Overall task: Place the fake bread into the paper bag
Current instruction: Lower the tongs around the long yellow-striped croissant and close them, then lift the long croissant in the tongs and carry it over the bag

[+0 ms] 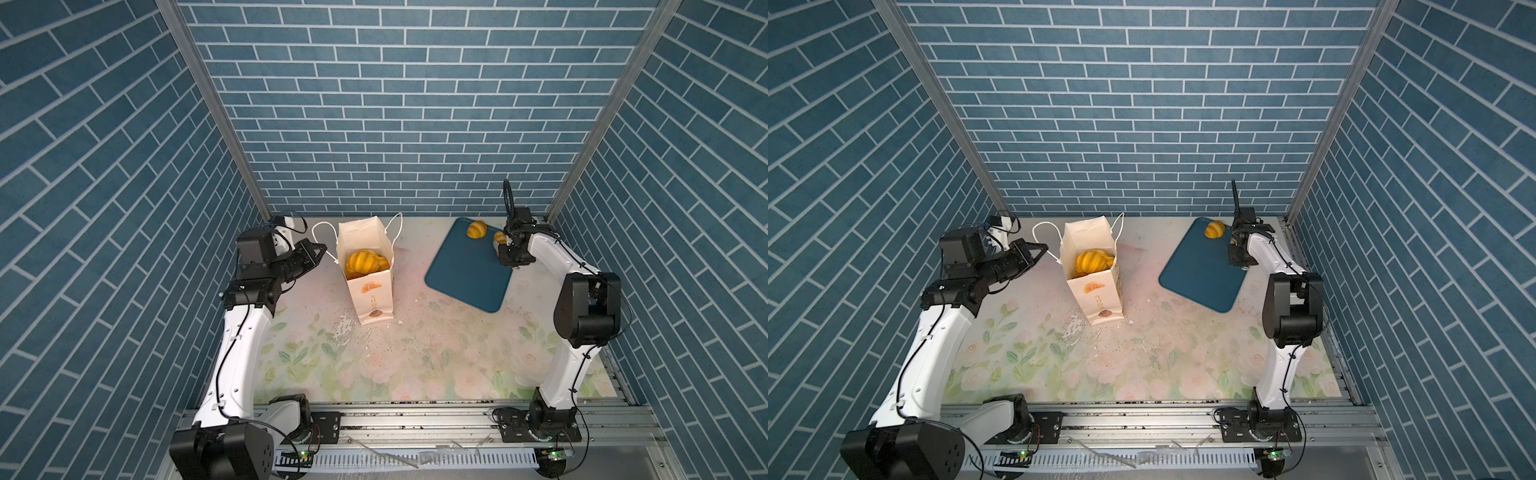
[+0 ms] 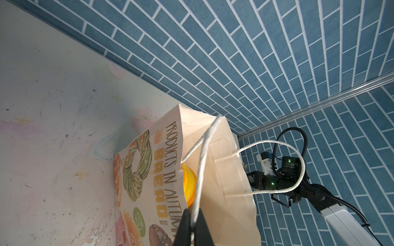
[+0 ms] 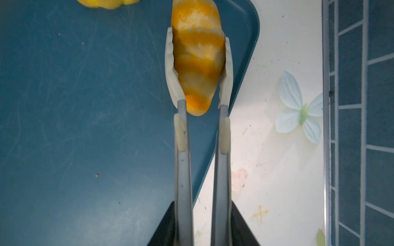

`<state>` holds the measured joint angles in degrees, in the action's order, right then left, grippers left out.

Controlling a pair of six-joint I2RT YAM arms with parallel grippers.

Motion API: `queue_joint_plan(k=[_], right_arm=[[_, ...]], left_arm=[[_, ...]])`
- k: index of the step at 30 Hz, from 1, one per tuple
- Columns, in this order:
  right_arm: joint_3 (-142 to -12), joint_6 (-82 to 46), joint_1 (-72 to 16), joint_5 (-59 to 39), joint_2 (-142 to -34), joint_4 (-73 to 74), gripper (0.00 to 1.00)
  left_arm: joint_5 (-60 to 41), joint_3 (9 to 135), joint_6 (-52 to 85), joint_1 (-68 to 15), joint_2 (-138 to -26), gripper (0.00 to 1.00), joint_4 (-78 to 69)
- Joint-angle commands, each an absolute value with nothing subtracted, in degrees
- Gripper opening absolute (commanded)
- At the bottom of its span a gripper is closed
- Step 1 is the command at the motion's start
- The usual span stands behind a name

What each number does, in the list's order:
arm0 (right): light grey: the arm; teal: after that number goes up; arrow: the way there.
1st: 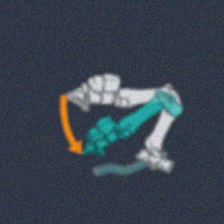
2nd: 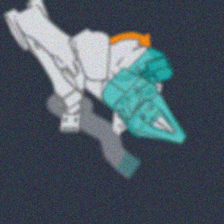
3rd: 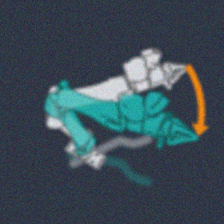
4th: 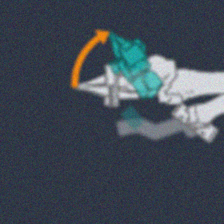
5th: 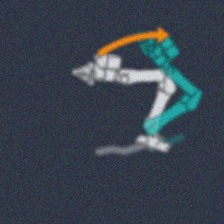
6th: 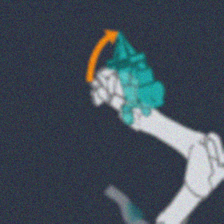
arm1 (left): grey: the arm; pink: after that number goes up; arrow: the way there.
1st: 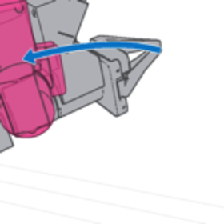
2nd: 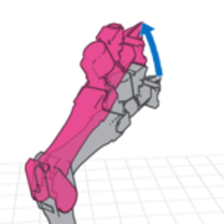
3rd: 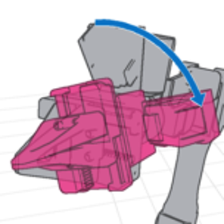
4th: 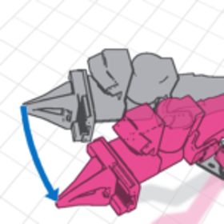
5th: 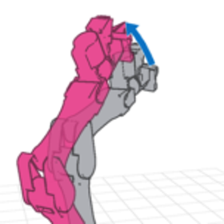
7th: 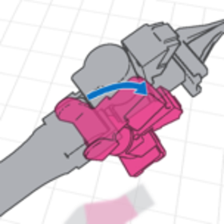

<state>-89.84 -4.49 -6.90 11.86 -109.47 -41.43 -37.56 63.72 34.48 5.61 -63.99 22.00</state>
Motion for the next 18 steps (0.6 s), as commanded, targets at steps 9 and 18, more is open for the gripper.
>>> queue_joint_plan(k=[9, 18], right_arm=[[-79.27, -6.94, -11.07, 12.69, -91.42, -43.64, 0.34], [-78.87, -8.26, -17.27, 12.3, -81.34, -49.3, 0.32]], left_arm=[[-38.67, 64.37, 33.93, 5.73, -62.24, 0.08, 21.03], [-39.0, 62.82, 34.16, 5.71, -60.2, 0.08, 21.71]])
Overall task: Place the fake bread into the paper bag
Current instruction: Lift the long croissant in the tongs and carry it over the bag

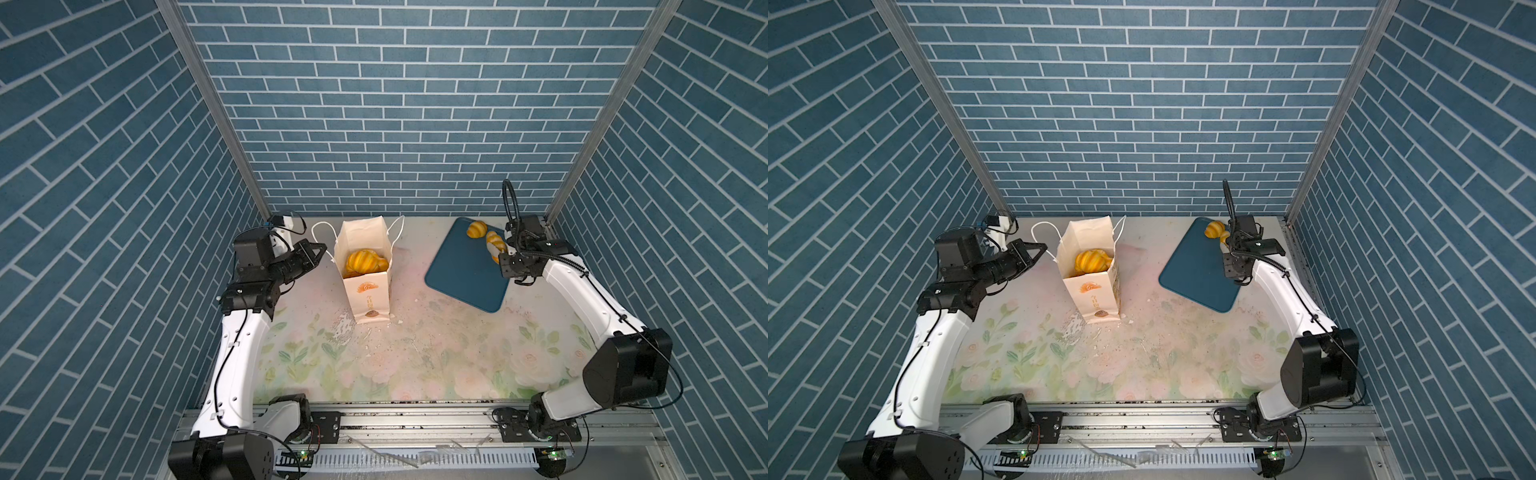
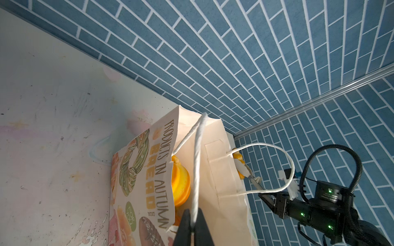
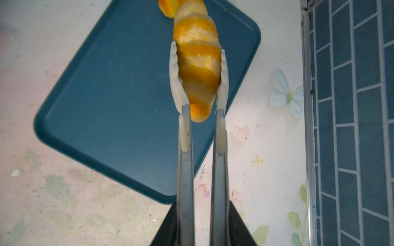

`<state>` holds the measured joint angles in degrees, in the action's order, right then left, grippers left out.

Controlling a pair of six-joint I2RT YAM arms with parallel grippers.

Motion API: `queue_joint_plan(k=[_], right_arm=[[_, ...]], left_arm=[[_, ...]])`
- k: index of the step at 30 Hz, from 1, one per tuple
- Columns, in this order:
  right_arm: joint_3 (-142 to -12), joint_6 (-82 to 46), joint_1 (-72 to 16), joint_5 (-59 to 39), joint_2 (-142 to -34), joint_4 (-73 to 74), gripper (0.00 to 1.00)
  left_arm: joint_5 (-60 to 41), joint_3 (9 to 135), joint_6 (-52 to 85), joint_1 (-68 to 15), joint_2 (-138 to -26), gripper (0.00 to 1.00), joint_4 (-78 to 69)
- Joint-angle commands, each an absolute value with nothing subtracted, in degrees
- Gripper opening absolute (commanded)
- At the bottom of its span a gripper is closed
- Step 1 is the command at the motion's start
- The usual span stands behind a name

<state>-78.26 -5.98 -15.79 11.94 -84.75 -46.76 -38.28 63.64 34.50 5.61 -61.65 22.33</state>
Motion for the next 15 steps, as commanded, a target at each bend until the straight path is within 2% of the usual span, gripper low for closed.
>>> queue_joint_plan(k=[1, 6, 15], right_arm=[[-79.36, -8.47, -17.88, 12.22, -80.24, -49.86, 0.32], [-84.13, -9.62, -21.54, 13.02, -76.93, -53.93, 0.32], [-99.17, -10.02, -31.5, 16.28, -78.57, -58.54, 0.32]], left_arm=[[-39.11, 62.76, 34.1, 5.72, -60.07, 0.08, 21.84], [-39.11, 62.36, 34.1, 5.71, -59.56, 0.08, 22.07], [-38.89, 61.88, 34.83, 5.71, -58.63, 0.08, 21.89]])
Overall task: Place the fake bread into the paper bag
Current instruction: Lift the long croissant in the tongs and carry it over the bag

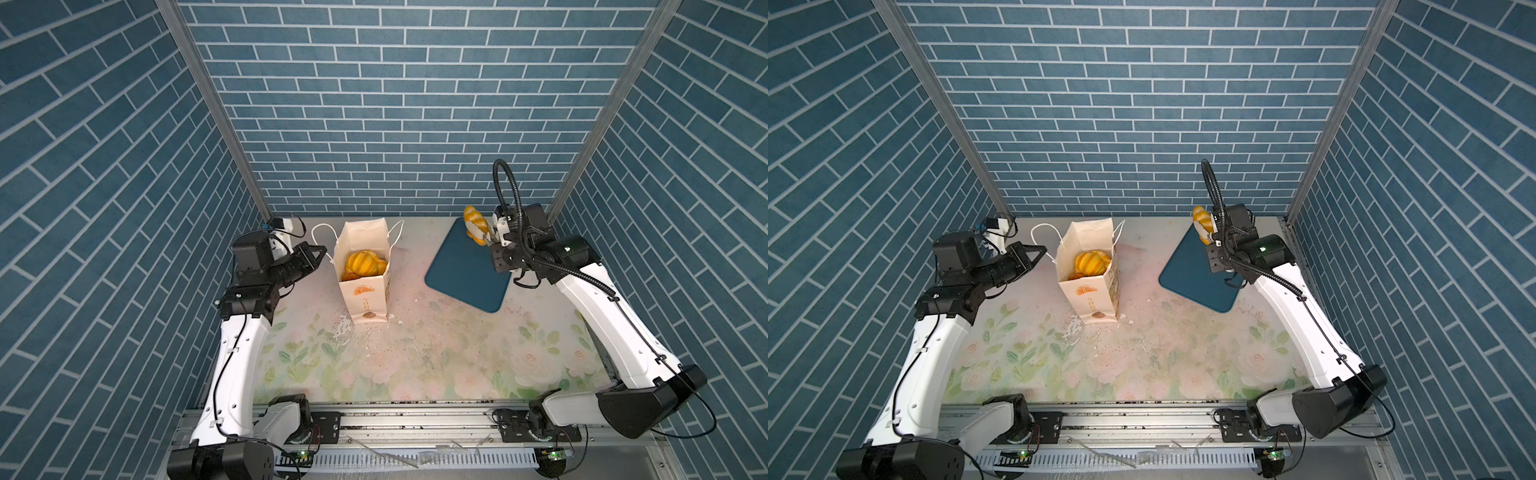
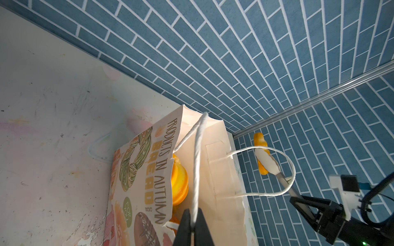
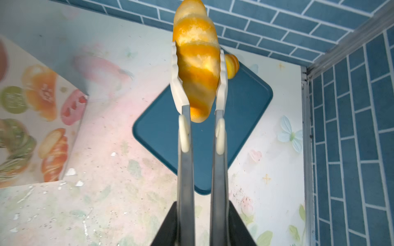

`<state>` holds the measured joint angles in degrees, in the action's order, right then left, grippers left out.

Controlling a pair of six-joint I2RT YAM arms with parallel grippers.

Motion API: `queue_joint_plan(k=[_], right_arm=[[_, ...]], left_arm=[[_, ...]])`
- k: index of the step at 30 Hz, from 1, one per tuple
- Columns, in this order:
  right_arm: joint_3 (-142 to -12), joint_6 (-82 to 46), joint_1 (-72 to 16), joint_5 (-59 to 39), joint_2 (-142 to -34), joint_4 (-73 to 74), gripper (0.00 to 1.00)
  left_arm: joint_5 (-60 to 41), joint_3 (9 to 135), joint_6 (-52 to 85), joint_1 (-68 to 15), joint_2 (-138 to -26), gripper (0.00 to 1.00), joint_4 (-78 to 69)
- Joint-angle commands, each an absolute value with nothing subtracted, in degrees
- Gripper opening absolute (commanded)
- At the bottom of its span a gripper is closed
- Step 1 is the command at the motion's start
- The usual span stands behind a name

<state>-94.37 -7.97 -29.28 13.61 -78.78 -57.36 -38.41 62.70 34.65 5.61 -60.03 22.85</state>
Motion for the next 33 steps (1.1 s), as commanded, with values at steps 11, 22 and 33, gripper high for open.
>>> queue_joint_plan(k=[11, 22, 33], right_arm=[[-124.16, -3.55, -47.49, 25.51, -89.47, -63.62, 0.32], [-143.26, 3.03, -58.83, 25.48, -102.83, -68.31, 0.32], [-143.79, 0.52, -62.2, 22.28, -106.81, -69.59, 0.32]], left_arm=[[-38.76, 61.08, 35.59, 5.71, -57.83, 0.08, 21.32], [-38.85, 60.47, 36.25, 5.71, -57.03, 0.08, 21.01], [-39.02, 60.21, 36.3, 5.71, -56.3, 0.08, 21.1]])
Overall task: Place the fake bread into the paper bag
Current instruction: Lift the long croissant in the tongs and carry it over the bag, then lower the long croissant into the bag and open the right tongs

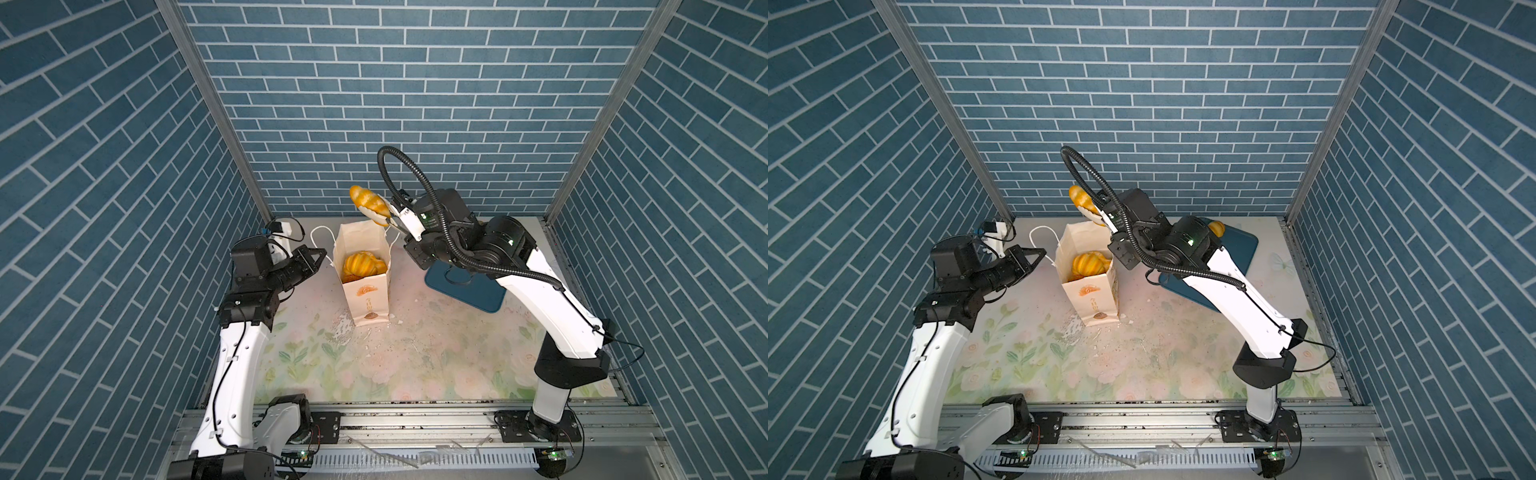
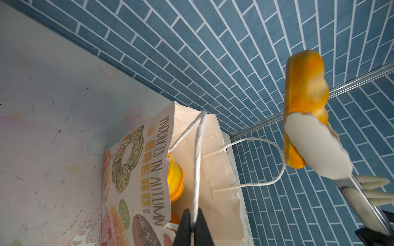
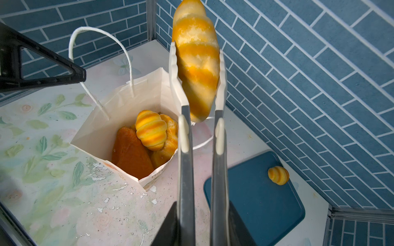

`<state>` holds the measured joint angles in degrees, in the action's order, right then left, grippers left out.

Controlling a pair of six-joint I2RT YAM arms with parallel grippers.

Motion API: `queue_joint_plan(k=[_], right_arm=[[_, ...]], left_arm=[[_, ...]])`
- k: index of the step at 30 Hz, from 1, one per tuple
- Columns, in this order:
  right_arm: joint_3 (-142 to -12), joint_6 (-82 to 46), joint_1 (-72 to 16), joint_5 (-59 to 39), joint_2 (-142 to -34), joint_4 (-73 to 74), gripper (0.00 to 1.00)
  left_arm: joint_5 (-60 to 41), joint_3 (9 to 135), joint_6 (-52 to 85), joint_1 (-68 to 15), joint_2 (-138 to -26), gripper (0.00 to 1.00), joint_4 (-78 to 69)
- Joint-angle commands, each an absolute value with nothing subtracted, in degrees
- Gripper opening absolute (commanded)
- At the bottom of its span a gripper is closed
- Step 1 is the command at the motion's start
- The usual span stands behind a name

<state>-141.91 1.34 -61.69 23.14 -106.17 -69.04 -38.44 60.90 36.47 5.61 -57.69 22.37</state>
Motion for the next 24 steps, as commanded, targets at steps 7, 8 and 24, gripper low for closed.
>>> queue_joint_plan(k=[7, 8, 24], right_arm=[[-142.64, -0.68, -63.35, 21.79, -108.68, -71.79, 0.32], [-142.12, -0.7, -63.37, 21.29, -108.72, -71.98, 0.32], [-137.4, -0.62, -64.09, 19.6, -109.16, -71.81, 0.36]], left_arm=[[-38.9, 59.44, 36.44, 5.71, -55.51, 0.08, 21.22], [-38.93, 59.41, 36.35, 5.71, -55.55, 0.08, 21.26], [-38.76, 59.41, 36.16, 5.71, -55.8, 0.08, 21.44]])
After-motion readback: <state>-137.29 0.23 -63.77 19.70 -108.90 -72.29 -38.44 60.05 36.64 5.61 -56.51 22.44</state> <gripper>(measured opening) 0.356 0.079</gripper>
